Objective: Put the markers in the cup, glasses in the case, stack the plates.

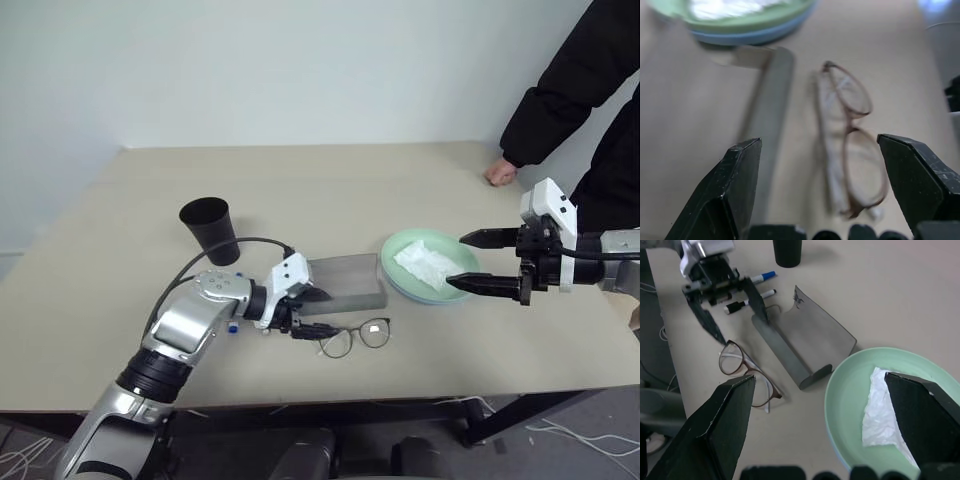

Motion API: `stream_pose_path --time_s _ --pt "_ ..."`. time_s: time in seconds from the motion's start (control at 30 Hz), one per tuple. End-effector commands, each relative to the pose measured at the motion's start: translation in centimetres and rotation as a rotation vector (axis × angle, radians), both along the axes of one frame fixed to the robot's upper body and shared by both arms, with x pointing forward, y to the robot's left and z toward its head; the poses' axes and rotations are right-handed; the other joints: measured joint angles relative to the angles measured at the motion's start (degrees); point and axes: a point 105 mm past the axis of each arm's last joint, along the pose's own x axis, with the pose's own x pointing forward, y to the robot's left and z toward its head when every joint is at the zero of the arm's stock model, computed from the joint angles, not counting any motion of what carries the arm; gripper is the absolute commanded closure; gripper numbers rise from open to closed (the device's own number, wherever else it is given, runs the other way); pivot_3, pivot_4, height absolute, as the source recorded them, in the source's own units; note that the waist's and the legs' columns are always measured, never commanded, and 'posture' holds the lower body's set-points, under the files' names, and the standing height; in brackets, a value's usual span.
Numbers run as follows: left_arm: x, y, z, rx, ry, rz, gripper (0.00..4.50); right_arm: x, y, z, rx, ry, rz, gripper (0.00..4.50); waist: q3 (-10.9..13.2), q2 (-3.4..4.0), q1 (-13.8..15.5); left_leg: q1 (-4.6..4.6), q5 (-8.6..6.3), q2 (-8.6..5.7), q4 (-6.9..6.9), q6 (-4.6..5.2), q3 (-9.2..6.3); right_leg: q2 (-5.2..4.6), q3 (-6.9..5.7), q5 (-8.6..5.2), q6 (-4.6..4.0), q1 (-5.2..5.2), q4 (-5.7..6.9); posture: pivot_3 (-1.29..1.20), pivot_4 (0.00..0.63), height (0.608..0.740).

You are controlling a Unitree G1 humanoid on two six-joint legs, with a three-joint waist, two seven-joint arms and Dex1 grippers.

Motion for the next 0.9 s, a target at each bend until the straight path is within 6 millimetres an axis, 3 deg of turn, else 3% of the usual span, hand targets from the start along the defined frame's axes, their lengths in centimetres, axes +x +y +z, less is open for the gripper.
stream_pose_path --time_s 0.03,0.63,0.73,0.9 --pt "0.0 -1.0 0.9 -0.019 0.006 -0.044 0.58 -0.2 0.5 0.6 0.003 -0.042 0.013 0.03 0.00 0.01 0.00 0.00 0.00 0.00 0.00 0.00 0.00 -0.01 0.00 0.00 0.00 0.01 0.00 0.00 0.000 0.727" --pt "0.2 -3.7 -0.5 -0.010 0.017 -0.125 0.58 0.0 1.0 0.2 0.012 -0.043 -0.006 0.03 0.00 0.01 -0.01 0.00 0.00 0.00 0.03 0.00 -0.06 0.01 -0.06 0.04 0.06 0.12 -0.19 0.00 0.000 0.727" --pt "0.2 -4.0 -0.5 -0.010 0.013 -0.134 1.43 0.0 1.0 0.1 0.012 -0.045 -0.007 0.00 0.00 0.01 -0.01 0.00 0.00 0.00 0.04 0.00 -0.07 0.01 -0.08 0.09 0.13 0.17 -0.26 0.00 0.000 0.727" --pt "0.3 -4.3 -0.8 0.000 0.005 -0.143 3.20 0.0 1.1 0.1 0.012 -0.047 -0.007 0.00 0.00 0.01 -0.01 0.00 0.00 0.00 0.05 0.01 -0.08 0.01 -0.10 0.12 0.19 0.25 -0.35 0.00 0.000 0.727"
